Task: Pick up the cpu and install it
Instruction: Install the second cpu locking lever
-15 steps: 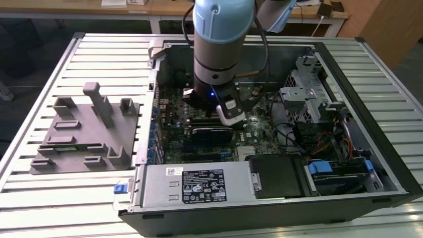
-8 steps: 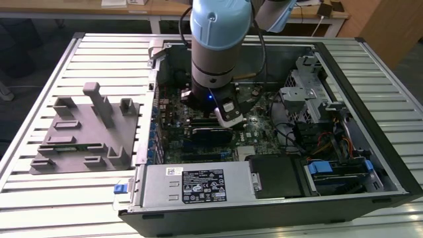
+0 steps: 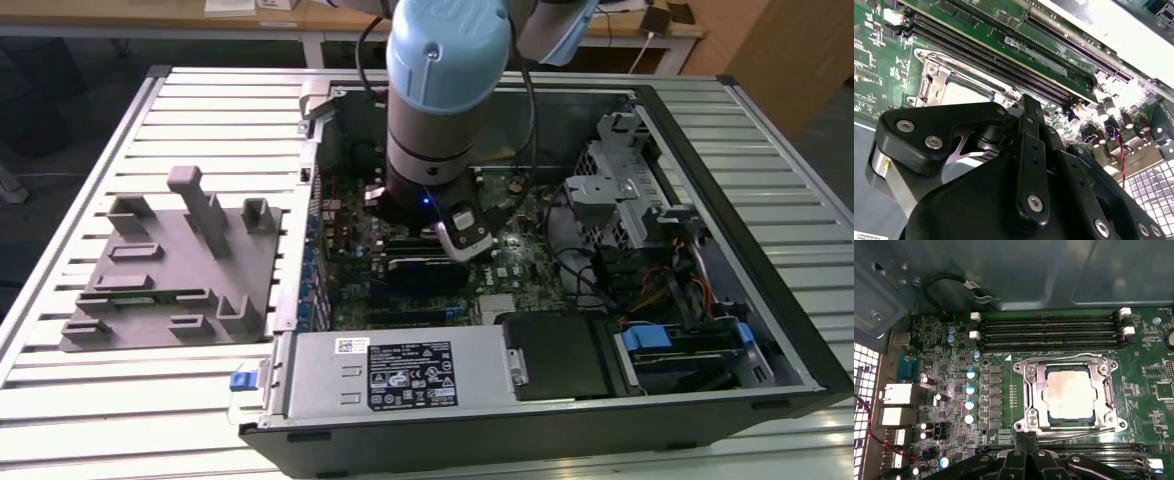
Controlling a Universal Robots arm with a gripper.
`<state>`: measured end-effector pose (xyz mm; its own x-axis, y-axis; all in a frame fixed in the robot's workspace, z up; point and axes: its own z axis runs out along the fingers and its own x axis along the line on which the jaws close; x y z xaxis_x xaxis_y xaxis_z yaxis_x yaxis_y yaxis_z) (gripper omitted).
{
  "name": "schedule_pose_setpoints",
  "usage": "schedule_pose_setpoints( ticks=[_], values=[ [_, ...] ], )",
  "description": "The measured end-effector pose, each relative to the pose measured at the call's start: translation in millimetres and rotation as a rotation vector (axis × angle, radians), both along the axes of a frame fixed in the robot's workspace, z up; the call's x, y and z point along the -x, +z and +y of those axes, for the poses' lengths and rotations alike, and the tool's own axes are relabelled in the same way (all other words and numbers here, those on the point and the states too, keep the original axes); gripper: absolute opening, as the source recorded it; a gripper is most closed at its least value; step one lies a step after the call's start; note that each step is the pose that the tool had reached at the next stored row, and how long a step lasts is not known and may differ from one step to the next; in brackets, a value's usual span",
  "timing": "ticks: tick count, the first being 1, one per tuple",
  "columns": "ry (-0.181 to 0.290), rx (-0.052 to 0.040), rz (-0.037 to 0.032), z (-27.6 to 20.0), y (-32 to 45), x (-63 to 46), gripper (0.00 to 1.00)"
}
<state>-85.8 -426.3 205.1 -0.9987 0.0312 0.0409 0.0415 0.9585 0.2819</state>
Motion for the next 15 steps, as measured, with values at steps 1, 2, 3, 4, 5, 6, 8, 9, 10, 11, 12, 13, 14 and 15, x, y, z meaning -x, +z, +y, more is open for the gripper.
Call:
schedule_pose_setpoints(
  ticks=[1, 2, 3, 4, 5, 6, 8, 9, 10, 11, 12, 13, 14, 15],
  values=[
    [0.000, -0.0072, 0.0000, -1.1, -0.4, 0.0, 0.11],
    [0.000, -0.0152, 0.0000, -2.2, -0.8, 0.0, 0.11],
    [0.000, -0.0242, -0.0001, -3.4, -1.3, 0.0, 0.11],
    [0.000, -0.0334, 0.0000, -4.6, -1.8, 0.0, 0.11],
    [0.000, -0.0417, 0.0000, -5.8, -2.5, 0.0, 0.11],
    [0.000, -0.0477, 0.0000, -6.9, -3.3, 0.0, 0.11],
    [0.000, -0.0532, -0.0002, -8.1, -5.6, 0.0, 0.11],
    [0.000, -0.0544, -0.0001, -8.1, -6.9, 0.0, 0.11],
    [0.000, -0.0549, -0.0001, -8.2, -8.0, 0.0, 0.11],
    [0.000, -0.0553, 0.0000, -8.2, -8.9, 0.0, 0.11],
    [0.000, -0.0562, 0.0000, -8.2, -9.6, 0.0, 0.11],
    [0.000, -0.0579, 0.0002, -8.3, -10.0, 0.0, 0.11],
    [0.000, -0.0617, 0.0002, -8.3, -10.4, 0.1, 0.11],
    [0.000, -0.0667, 0.0000, -8.3, -10.8, 0.1, 0.11]
  ],
)
